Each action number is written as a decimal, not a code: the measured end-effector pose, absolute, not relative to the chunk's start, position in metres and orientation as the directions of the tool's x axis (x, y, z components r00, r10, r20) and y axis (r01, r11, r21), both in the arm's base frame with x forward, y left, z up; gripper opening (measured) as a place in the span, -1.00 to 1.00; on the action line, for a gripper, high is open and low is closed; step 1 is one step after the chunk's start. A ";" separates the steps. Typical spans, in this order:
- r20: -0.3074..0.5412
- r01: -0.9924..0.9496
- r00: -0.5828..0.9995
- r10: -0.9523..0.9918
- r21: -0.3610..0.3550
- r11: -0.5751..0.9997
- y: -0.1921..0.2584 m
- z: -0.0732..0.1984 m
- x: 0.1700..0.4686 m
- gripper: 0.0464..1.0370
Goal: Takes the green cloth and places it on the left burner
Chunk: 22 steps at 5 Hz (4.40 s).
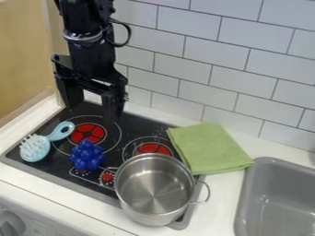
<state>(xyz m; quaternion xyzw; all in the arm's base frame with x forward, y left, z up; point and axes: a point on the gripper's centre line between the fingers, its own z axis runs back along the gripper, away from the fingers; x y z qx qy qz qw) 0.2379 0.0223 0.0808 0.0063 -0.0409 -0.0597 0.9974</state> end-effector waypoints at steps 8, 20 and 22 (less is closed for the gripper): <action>-0.072 0.330 0.941 -0.330 -0.005 0.944 -0.066 0.055 0.322 0.92; -0.072 0.411 0.909 -0.410 0.010 0.911 -0.073 0.002 0.334 0.92; -0.085 0.383 0.920 -0.382 -0.005 0.924 -0.054 0.003 0.335 0.92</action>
